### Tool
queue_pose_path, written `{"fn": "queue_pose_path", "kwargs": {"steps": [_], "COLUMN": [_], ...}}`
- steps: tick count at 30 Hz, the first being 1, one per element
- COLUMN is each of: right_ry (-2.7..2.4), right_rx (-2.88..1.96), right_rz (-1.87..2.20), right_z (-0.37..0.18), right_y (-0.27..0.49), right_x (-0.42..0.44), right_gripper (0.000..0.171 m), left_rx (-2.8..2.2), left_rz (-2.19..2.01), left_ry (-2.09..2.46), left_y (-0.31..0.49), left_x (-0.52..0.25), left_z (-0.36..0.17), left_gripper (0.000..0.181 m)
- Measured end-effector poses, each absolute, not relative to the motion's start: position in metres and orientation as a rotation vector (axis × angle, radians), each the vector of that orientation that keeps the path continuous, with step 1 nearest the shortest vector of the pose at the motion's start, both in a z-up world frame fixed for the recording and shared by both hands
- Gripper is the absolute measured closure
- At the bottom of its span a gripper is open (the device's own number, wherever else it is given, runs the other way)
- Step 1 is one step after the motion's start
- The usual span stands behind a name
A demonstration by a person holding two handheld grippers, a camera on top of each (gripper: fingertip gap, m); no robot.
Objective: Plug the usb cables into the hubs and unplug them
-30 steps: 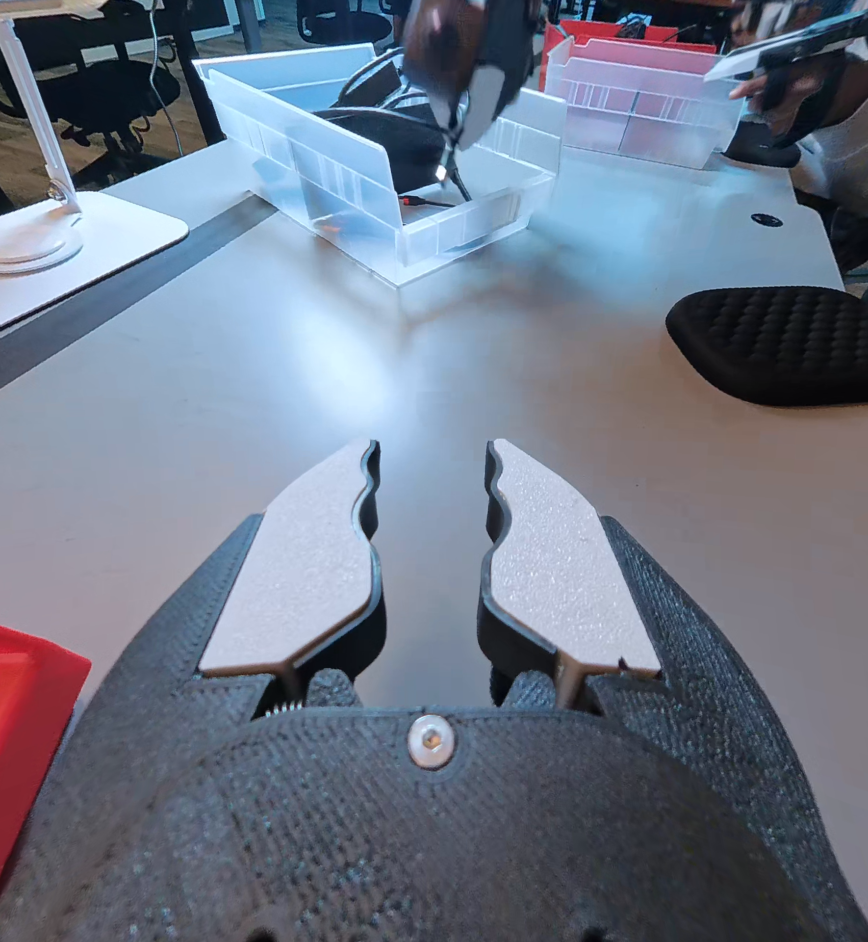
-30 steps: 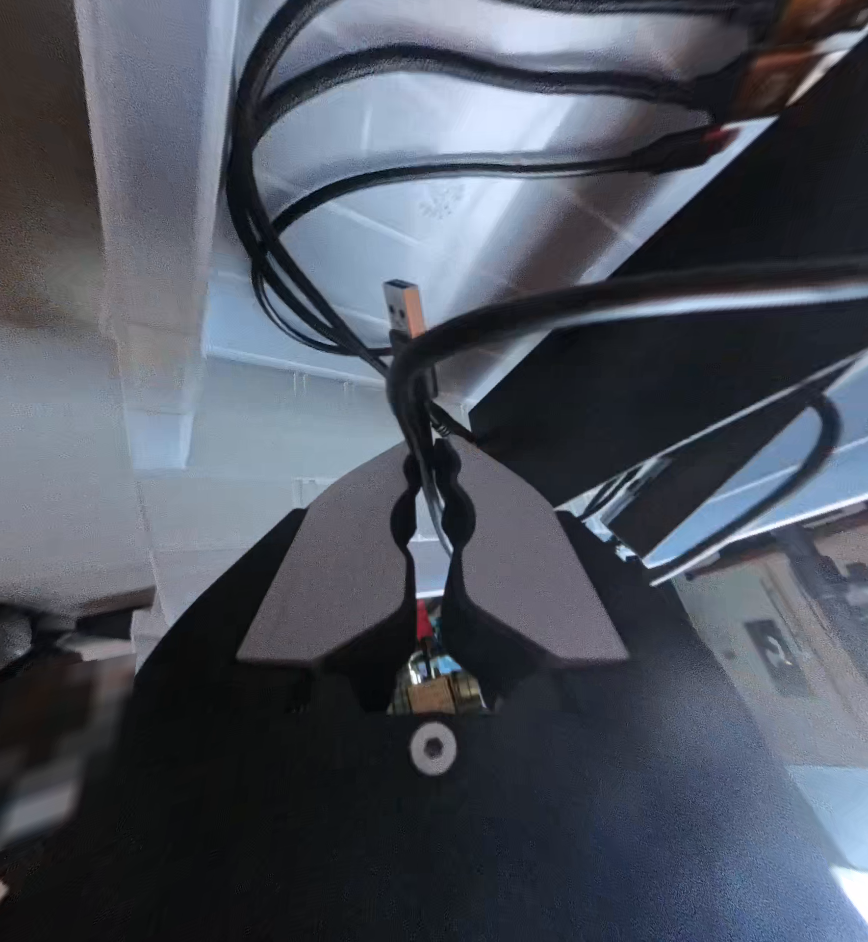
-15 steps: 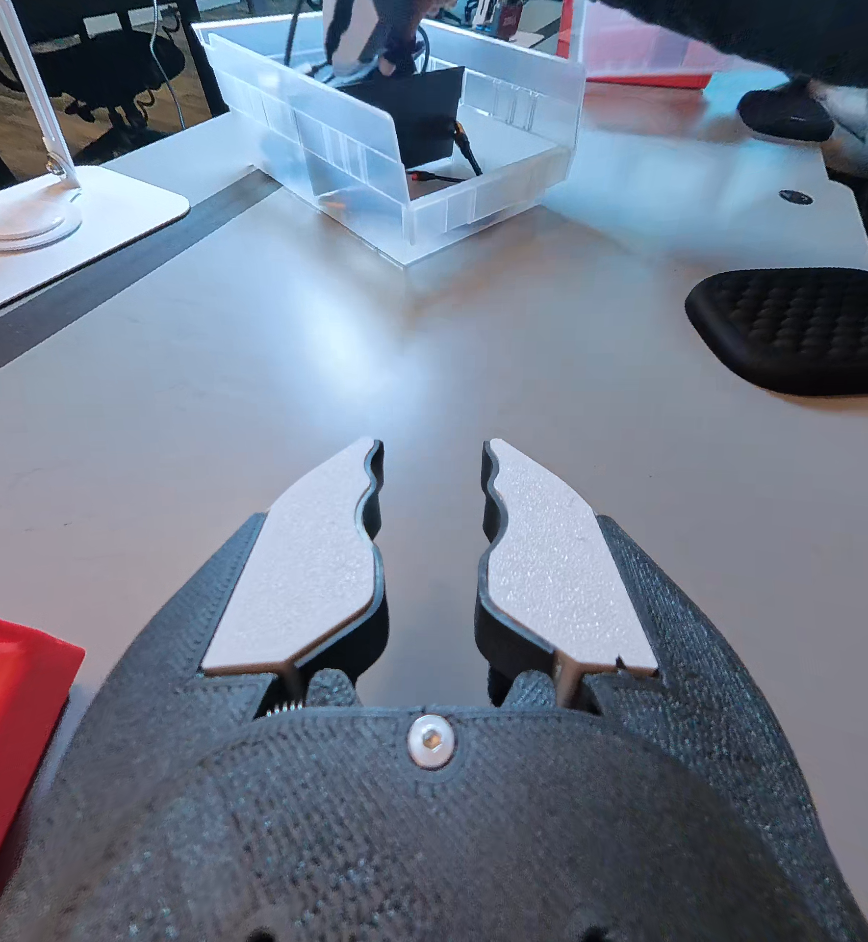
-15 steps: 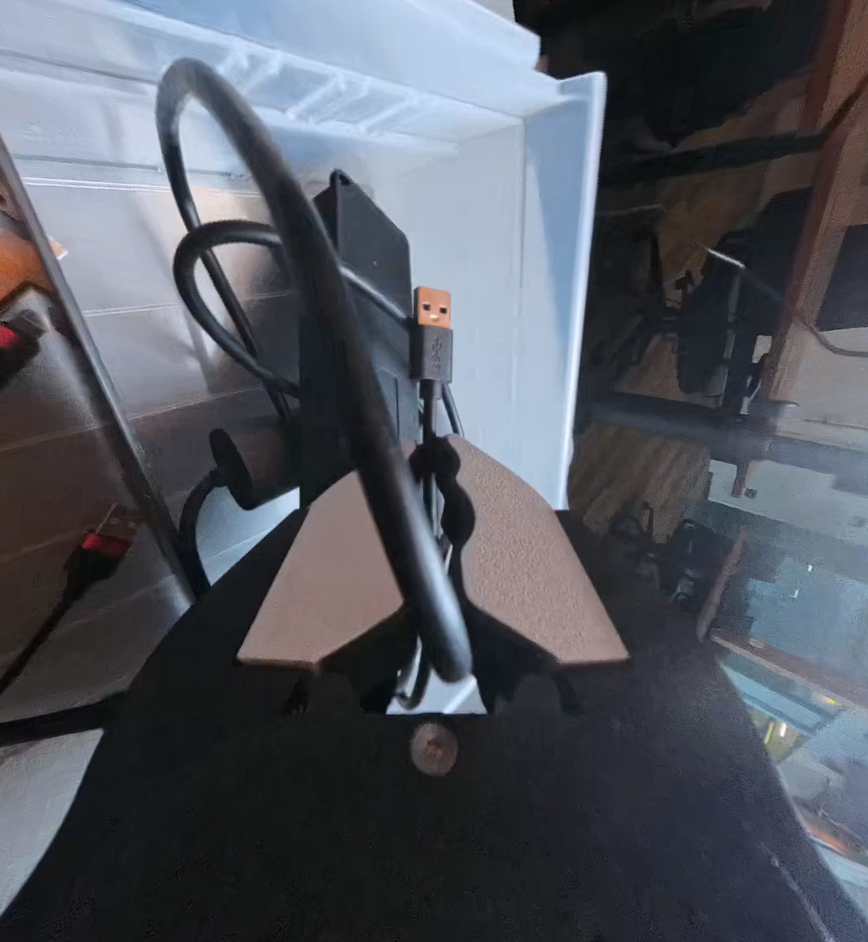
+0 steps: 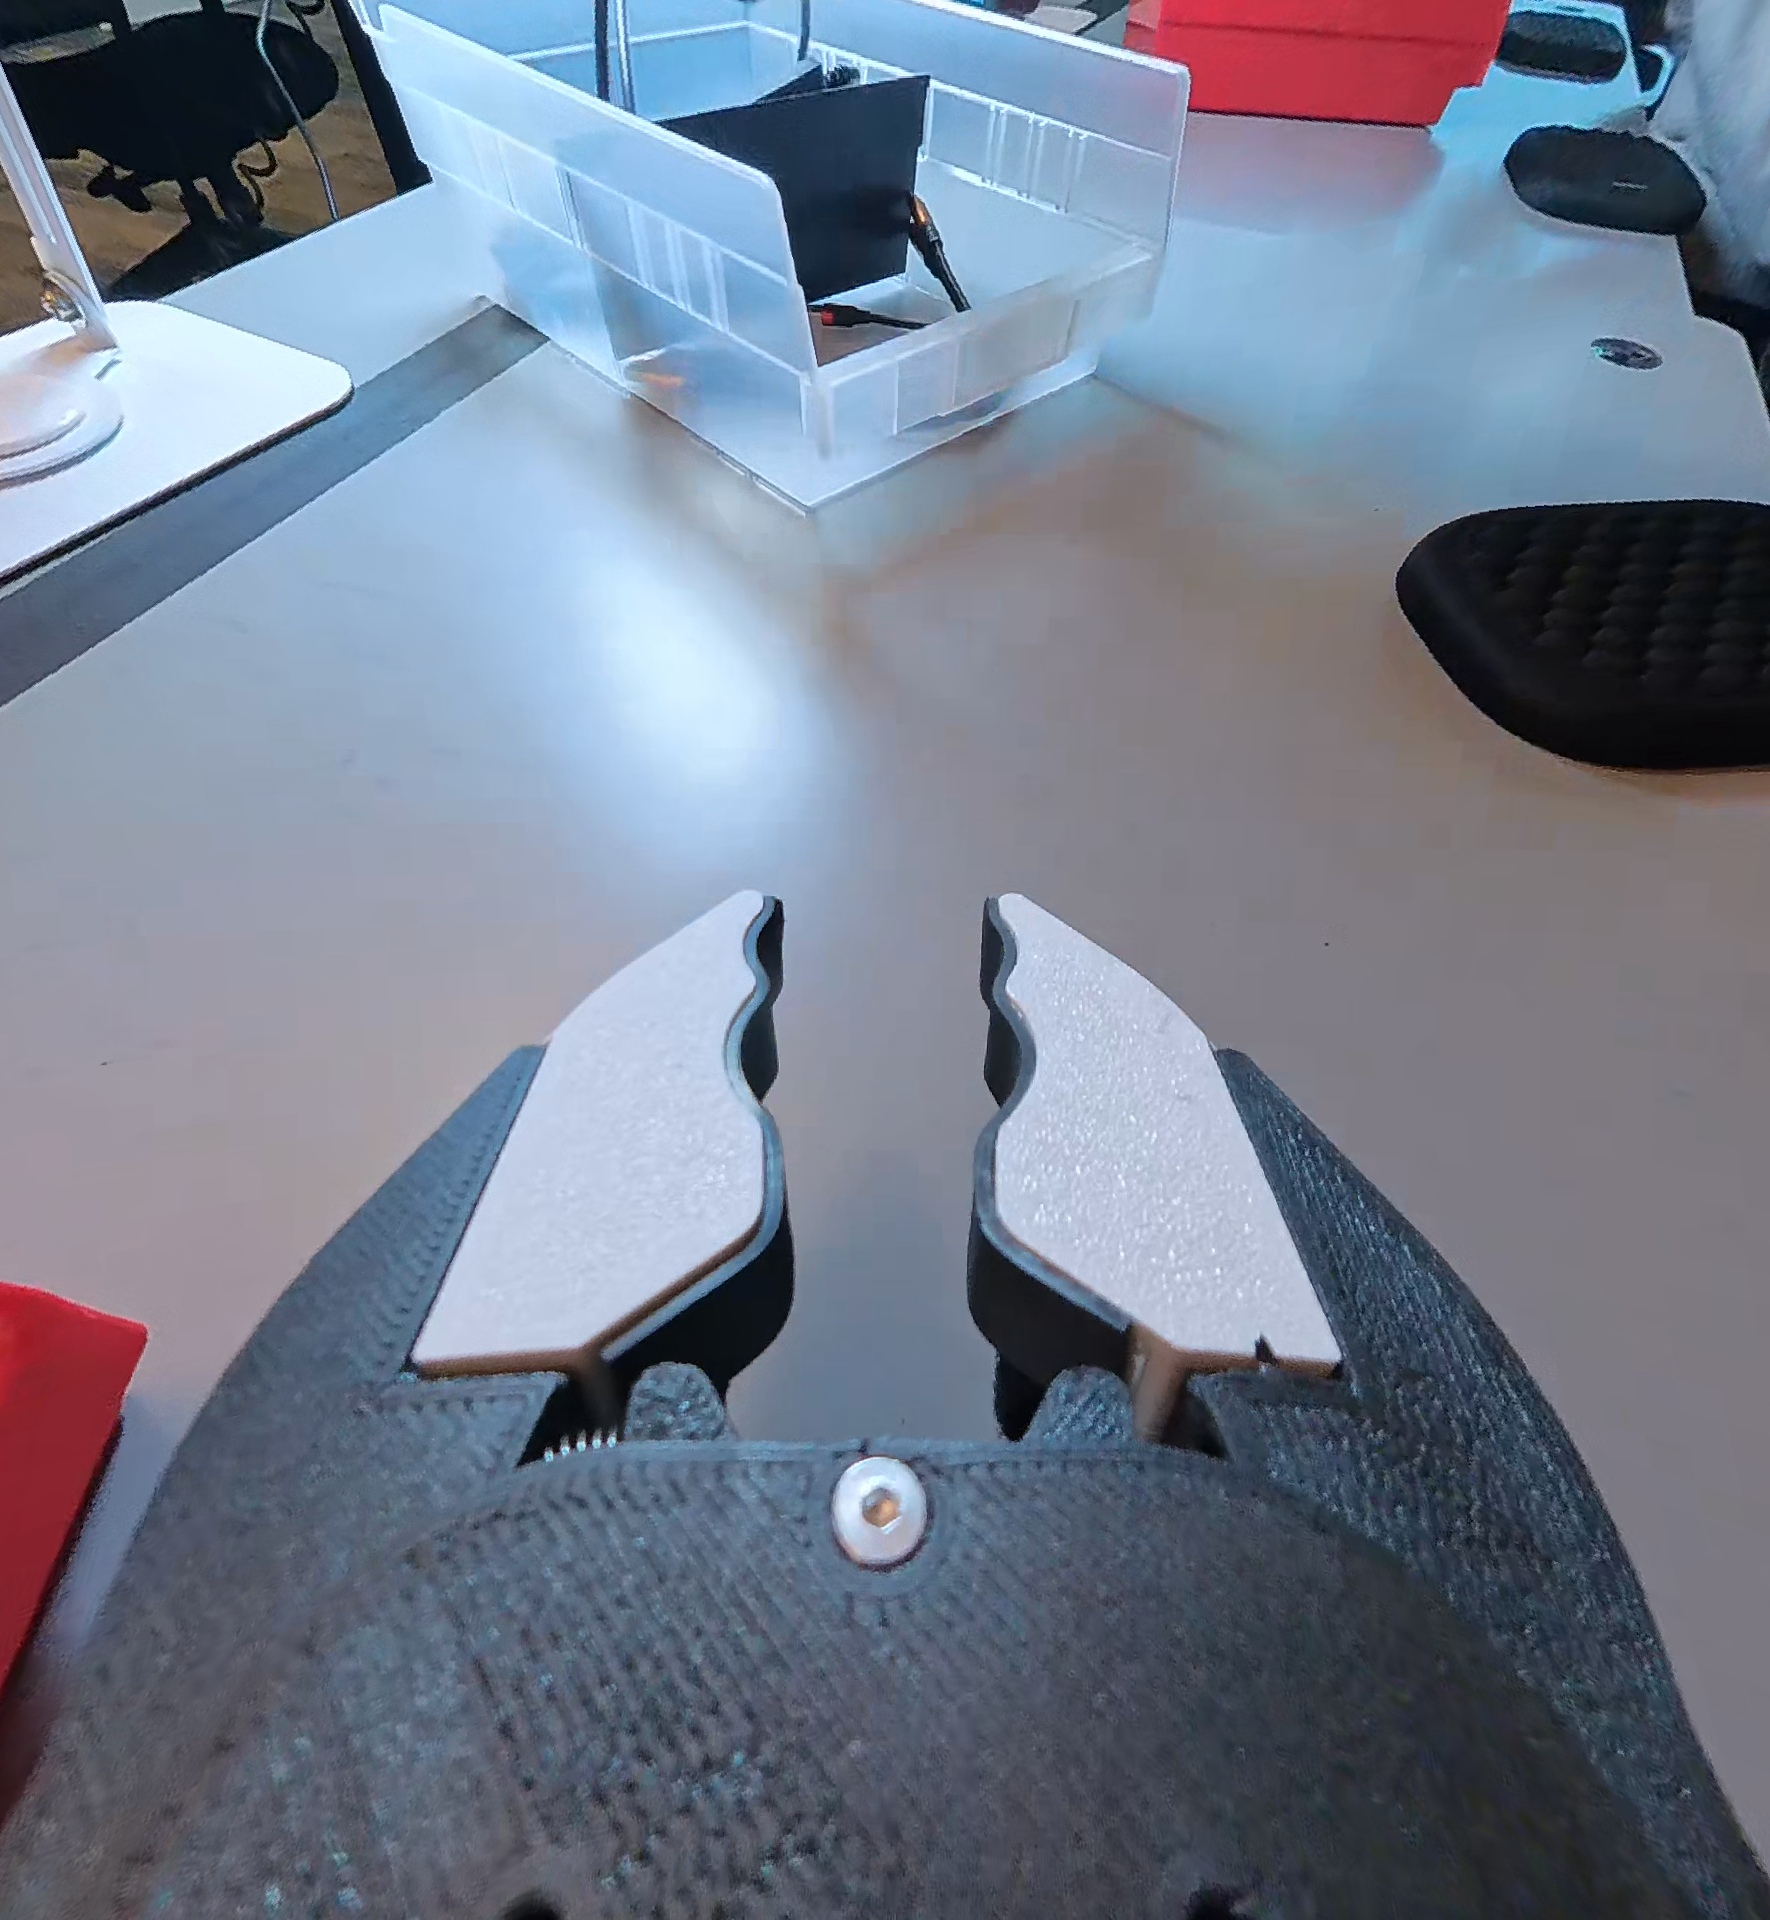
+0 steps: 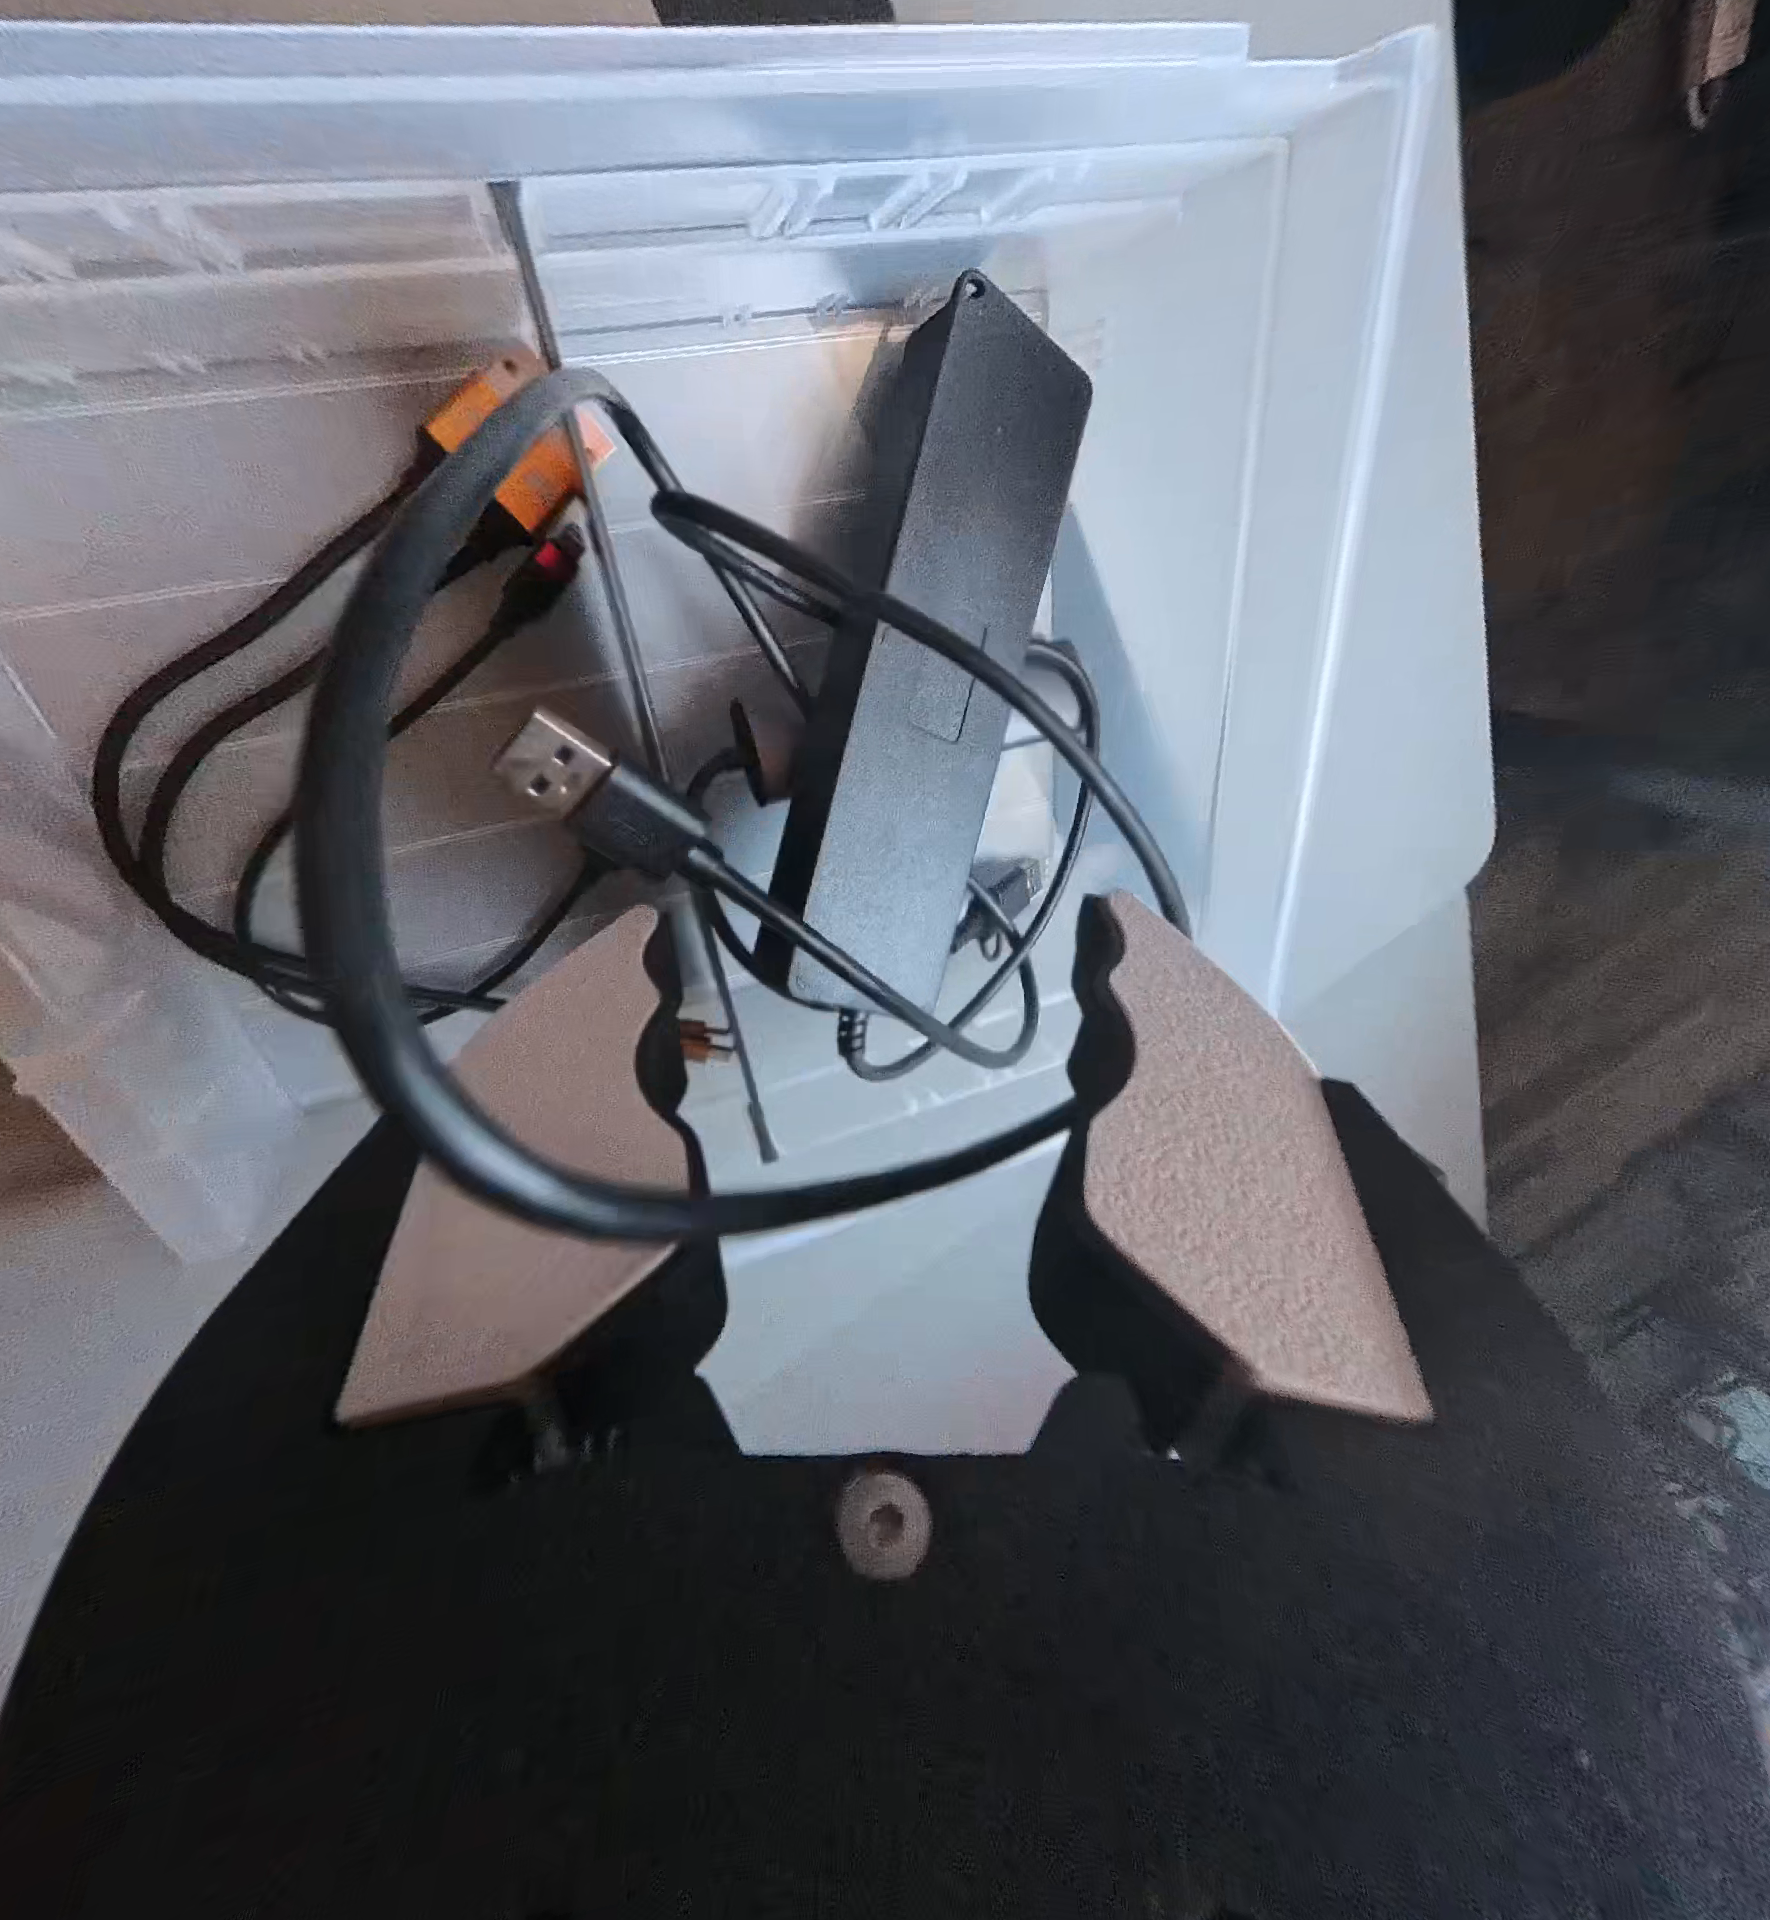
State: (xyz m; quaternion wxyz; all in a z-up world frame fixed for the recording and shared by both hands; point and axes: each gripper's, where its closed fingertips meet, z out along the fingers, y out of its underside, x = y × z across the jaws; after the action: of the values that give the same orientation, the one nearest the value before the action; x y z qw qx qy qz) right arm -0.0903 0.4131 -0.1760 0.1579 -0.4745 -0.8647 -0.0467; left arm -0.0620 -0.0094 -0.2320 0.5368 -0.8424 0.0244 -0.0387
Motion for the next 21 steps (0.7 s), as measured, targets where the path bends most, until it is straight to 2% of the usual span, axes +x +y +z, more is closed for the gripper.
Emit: {"fn": "queue_pose_path", "kwargs": {"steps": [5,9,13,17,21], "right_ry": [-2.432,-2.355,-2.339,-2.551,-2.644], "right_rx": [-1.343,-1.285,-1.170,-1.037,-0.959], "right_rz": [-0.135,-0.050,0.175,0.180,-0.041], "right_z": [-0.149,-0.127,-0.114,-0.164,-0.237], "right_y": [0.415,0.408,0.356,0.290,0.271], "right_x": [-0.063,-0.051,-0.037,-0.002,0.002], "right_gripper": [0.094,0.101,0.112,0.119,0.114], "left_rx": [-2.008,-2.011,-2.001,-2.004,-2.002], "left_rz": [-0.091,-0.082,-0.082,-0.097,-0.060], "left_ry": [0.076,0.087,0.085,0.082,0.054], "left_y": [-0.008,-0.008,-0.008,-0.007,-0.005], "left_x": [-0.058,-0.055,-0.055,-0.055,-0.059], "left_z": [-0.231,-0.231,-0.229,-0.231,-0.229], "left_gripper": [0.145,0.145,0.145,0.145,0.145]}}
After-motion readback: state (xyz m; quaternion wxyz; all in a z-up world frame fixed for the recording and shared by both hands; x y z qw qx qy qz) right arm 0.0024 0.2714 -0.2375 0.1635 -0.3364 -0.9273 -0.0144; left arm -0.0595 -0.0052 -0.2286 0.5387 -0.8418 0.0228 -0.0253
